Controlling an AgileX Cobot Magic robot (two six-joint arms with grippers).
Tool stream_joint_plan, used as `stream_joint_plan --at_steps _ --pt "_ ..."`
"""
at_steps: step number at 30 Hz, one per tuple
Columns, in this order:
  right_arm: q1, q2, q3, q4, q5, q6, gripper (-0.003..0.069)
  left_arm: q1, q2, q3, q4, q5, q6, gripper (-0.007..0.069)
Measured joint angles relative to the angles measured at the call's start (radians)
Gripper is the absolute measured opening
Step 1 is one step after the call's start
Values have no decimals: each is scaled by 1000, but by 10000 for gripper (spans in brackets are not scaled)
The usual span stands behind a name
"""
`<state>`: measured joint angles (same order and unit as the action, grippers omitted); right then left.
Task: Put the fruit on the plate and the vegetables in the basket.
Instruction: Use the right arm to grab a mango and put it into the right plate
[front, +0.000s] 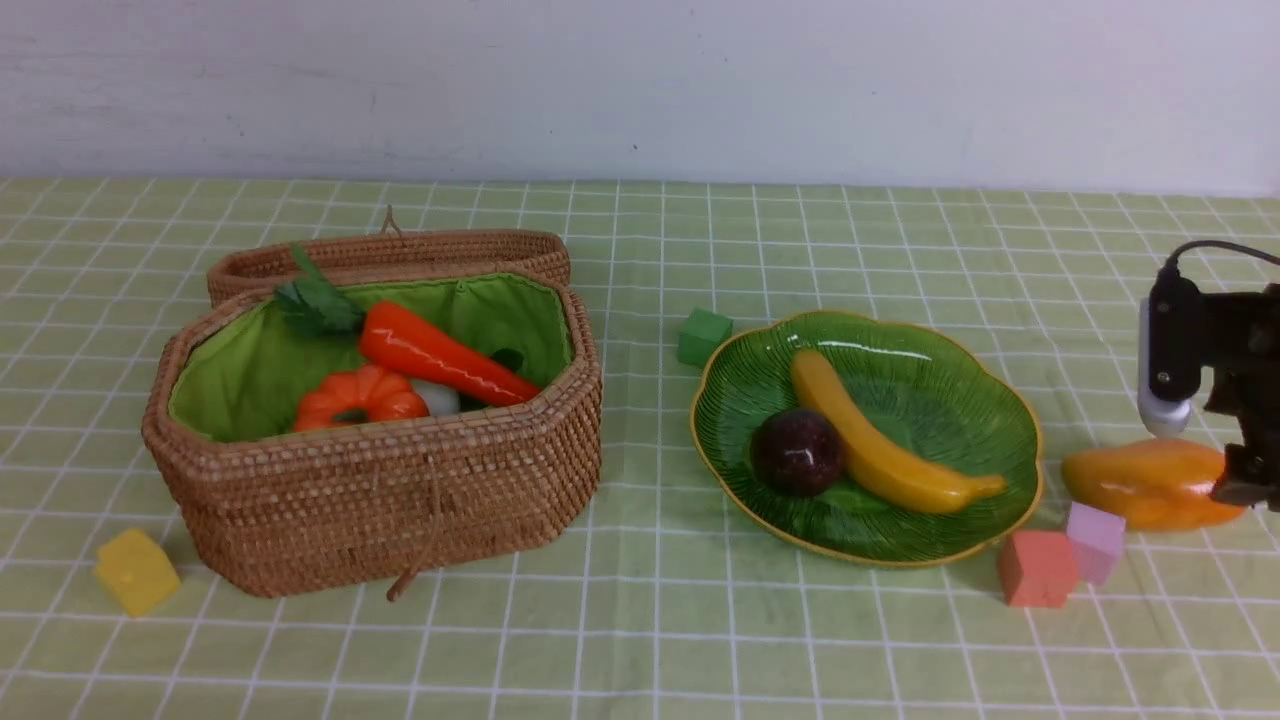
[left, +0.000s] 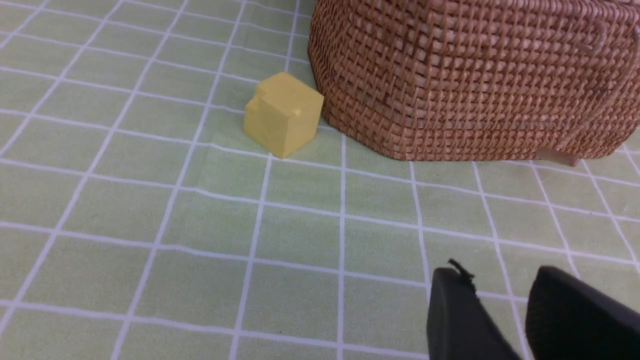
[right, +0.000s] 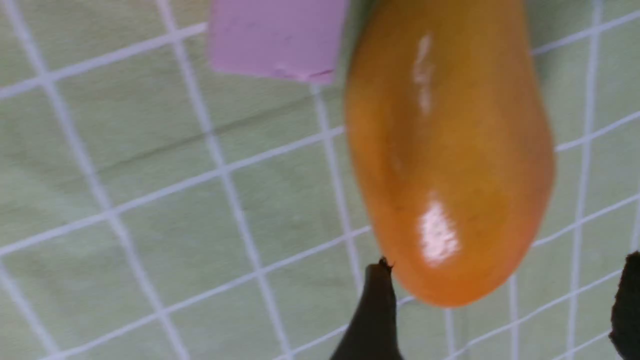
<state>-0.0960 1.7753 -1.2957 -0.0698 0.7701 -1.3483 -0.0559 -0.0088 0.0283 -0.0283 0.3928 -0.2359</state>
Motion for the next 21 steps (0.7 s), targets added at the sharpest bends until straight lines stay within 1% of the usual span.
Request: stream_joint_plan --at_steps 4,5,8,13,19,21 --pt "0 2 0 48 -27 -83 590 0 0 0 0 0 0 218" --pt "0 2 0 51 -28 -86 590 0 0 0 0 0 0 218" --pt "0 29 0 112 -21 -130 590 0 0 0 0 0 0 220" --pt "0 115 0 132 -25 -146 590 0 0 0 0 0 0 227" --pt "0 163 -13 108 -64 -138 598 0 0 0 0 0 0 231" --pt "0 176 -11 105 -36 -123 580 0 0 0 0 0 0 234"
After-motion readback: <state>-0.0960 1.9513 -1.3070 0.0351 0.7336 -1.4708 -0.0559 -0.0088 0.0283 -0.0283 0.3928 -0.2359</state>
